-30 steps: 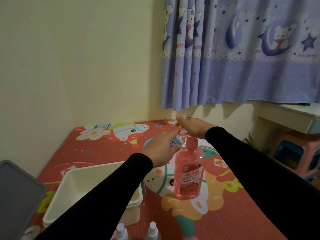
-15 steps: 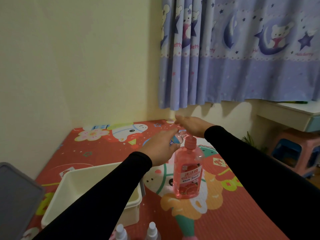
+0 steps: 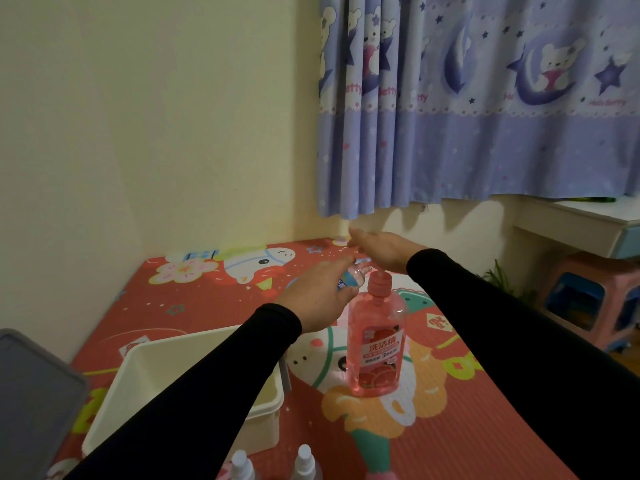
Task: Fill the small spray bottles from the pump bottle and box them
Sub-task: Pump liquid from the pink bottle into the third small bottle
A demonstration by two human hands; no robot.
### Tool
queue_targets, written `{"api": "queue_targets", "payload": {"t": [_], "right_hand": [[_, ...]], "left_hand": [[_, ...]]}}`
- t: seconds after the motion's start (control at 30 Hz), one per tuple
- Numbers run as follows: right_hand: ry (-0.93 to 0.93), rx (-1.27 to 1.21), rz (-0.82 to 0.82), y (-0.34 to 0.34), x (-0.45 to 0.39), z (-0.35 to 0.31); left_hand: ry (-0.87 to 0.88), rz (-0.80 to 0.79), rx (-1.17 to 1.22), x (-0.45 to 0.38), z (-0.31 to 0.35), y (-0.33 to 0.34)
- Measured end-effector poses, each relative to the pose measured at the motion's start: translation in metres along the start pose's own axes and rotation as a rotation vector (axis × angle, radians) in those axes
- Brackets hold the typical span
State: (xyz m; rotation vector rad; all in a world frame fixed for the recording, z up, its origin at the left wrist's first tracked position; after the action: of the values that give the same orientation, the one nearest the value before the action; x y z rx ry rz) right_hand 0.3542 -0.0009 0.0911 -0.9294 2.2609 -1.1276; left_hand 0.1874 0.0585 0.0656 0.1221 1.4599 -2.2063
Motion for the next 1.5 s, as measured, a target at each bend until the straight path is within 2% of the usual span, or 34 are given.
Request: {"api": "queue_targets", "payload": {"t": [0.2,0.47,0.67,0.97,1.17,1.4,1.5], "right_hand": [[-0.016,-0.125,-0.067,0.011,0.003,0.004],[-0.023,-0.003,-0.021,-0.003,0.000,-0.002],[-0.064,-0.163,-0.095,0.015,0.002,0.006],[-0.074,-0.058,-0.049,-0.002,-0.003,0.002],[-0.076,-0.195,-0.088,0.016,-0.004,0.010],[-0.056,0.009,-0.040,-0.002,-0.002,-0.001],[-0.061,0.010,-0.033,0.000,-0.004,0.000]], "left_hand": [[-0.039,-0.030,-0.006,0.002,-0.005,0.009],[-0.003,-0.004,0.007,0.000,0.002,-0.004],[-0.009,-0.020,0.003,0.002,-0.003,0.009],[0.016,0.007,0.008,-0.002,0.003,-0.002],[-0.016,-0.033,0.016,0.001,-0.005,0.011],[0.016,0.009,0.017,-0.003,0.001,0.000],[0.027,0.025,0.028,-0.002,0.002,0.000]]}}
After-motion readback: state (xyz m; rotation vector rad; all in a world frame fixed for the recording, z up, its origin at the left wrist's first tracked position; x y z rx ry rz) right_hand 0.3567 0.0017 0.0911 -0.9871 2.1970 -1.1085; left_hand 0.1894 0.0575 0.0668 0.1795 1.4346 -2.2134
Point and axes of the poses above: each hand's wrist, its own x-axis away from the middle knuckle, its own y-axis out of the palm, z = x × y, the point moved 1 cm from there along -x, towards the middle knuckle, and after that the axes turned 6 degrees about z, right-handed, at the moved point
